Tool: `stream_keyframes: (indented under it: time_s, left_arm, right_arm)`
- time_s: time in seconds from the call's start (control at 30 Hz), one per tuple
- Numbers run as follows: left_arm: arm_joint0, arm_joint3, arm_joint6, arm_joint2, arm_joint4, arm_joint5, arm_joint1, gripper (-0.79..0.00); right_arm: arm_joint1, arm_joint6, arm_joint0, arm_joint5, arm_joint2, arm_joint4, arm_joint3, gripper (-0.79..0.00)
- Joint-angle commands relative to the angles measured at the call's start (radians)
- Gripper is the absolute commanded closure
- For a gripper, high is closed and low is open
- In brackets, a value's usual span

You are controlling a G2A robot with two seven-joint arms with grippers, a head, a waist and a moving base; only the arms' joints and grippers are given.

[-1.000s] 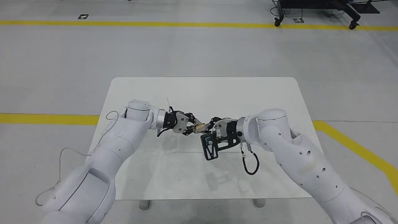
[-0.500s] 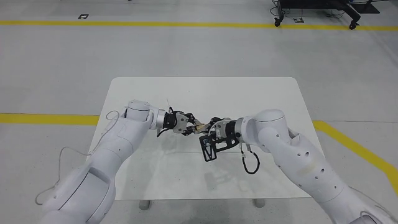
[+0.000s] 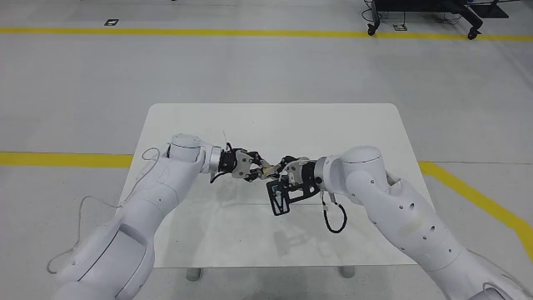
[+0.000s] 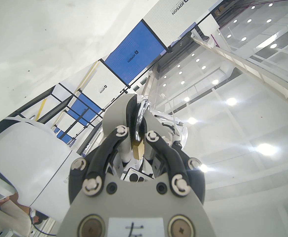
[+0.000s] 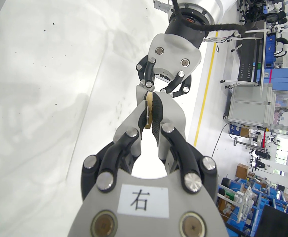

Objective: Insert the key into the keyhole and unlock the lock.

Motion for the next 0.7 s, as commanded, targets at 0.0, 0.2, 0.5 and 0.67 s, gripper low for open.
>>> stream_keyframes:
  time_s: [0.0,0.2,0.5,0.67]
  left_arm:
    - [0.000,0.000,-0.001,0.001,0.000,-0.001,0.000,0.000]
    - [-0.001,-0.003,-0.004,0.001,-0.001,-0.004,0.001,0.000]
    - [-0.001,-0.002,-0.009,0.003,-0.005,-0.009,0.001,0.000]
    - [-0.001,-0.001,-0.011,0.005,-0.007,-0.011,0.001,0.000]
  right_arm:
    - [0.001,-0.002,-0.003,0.001,0.003,0.000,-0.003,-0.068]
    - [0.006,-0.006,-0.008,0.002,0.014,-0.003,-0.020,-0.114]
    - [0.011,-0.010,-0.013,-0.001,0.023,0.002,-0.033,-0.206]
    - [0.015,-0.019,-0.022,-0.003,0.031,0.007,-0.038,0.000]
